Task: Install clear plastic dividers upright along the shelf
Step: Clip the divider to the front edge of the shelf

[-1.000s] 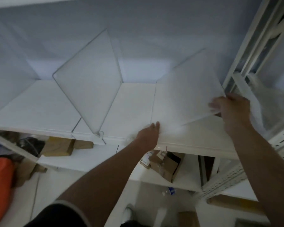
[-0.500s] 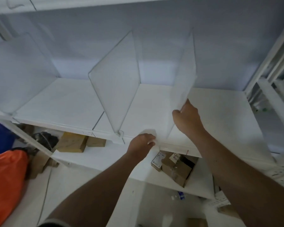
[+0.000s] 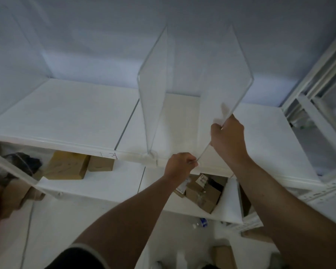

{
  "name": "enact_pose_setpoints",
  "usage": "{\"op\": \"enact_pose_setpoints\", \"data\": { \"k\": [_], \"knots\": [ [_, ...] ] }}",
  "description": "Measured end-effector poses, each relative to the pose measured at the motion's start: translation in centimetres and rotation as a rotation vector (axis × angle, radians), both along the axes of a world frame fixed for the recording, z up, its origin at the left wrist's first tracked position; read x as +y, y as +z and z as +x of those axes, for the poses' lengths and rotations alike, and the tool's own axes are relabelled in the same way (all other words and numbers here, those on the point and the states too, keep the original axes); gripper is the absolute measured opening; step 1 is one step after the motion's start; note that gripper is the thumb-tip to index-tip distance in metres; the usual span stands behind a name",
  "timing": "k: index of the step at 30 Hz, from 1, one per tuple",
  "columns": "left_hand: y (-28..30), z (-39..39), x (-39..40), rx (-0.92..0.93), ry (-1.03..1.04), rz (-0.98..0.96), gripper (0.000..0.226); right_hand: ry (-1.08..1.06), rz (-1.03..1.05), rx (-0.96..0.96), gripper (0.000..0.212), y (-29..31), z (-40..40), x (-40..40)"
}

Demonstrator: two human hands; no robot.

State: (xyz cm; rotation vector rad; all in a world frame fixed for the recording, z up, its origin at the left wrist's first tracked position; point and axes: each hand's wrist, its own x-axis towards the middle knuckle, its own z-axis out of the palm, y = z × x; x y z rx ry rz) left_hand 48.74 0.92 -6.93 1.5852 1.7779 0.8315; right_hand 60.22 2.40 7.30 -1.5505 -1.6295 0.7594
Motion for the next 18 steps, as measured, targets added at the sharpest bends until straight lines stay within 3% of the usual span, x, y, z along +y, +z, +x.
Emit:
{"op": "enact_pose_setpoints", "data": {
  "k": [11,18],
  "knots": [
    [0.6,0.8,0.3,-0.079,0.080,-0.077,0.015,-0.019,0.011,-0.030,0.062,-0.2,-0.5,-0.4],
    [1.3,1.7,-0.1,-0.246,0.220,-0.113,0.004,0.019,-0.044,-0.141,0.059,-0.6,-0.4,-0.3]
  ]
}}
